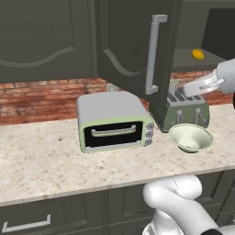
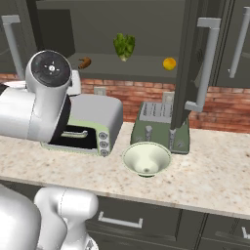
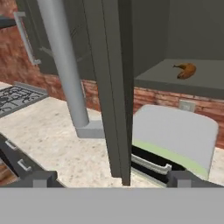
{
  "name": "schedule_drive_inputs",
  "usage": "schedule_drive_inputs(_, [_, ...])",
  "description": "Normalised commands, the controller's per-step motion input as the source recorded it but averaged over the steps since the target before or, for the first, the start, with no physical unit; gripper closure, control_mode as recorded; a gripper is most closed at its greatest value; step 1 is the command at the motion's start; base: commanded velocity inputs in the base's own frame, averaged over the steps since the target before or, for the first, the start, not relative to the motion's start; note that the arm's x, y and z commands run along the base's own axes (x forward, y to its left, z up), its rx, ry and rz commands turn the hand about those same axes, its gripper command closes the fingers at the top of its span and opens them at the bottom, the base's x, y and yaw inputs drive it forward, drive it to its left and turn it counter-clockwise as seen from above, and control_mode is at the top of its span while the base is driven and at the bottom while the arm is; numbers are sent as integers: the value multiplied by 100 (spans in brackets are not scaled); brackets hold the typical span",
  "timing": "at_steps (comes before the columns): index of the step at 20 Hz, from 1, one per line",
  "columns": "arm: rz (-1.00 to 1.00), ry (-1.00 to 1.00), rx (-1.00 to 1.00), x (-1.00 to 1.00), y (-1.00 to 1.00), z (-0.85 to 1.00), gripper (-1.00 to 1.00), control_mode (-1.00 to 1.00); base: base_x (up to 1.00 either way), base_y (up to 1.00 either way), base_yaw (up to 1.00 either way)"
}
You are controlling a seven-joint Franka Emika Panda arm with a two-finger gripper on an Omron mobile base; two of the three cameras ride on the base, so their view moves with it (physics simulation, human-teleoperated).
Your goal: Open the cabinet. Pick the banana and mango from the cabinet and place them into the bowl. Then close the cabinet.
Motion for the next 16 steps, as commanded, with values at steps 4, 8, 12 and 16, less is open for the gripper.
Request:
schedule_drive_inputs(4, [16,0,0,38,21,-10,-100,-100,0,0,0])
schedule_drive_inputs(8, [16,0,0,32,18,-5,-100,-100,0,0,0])
schedule_drive_inputs(12, [16,0,-1,27,21,-3,-100,-100,0,0,0])
schedule_drive_inputs(16, [17,0,-4,20,36,-7,-100,-100,0,0,0])
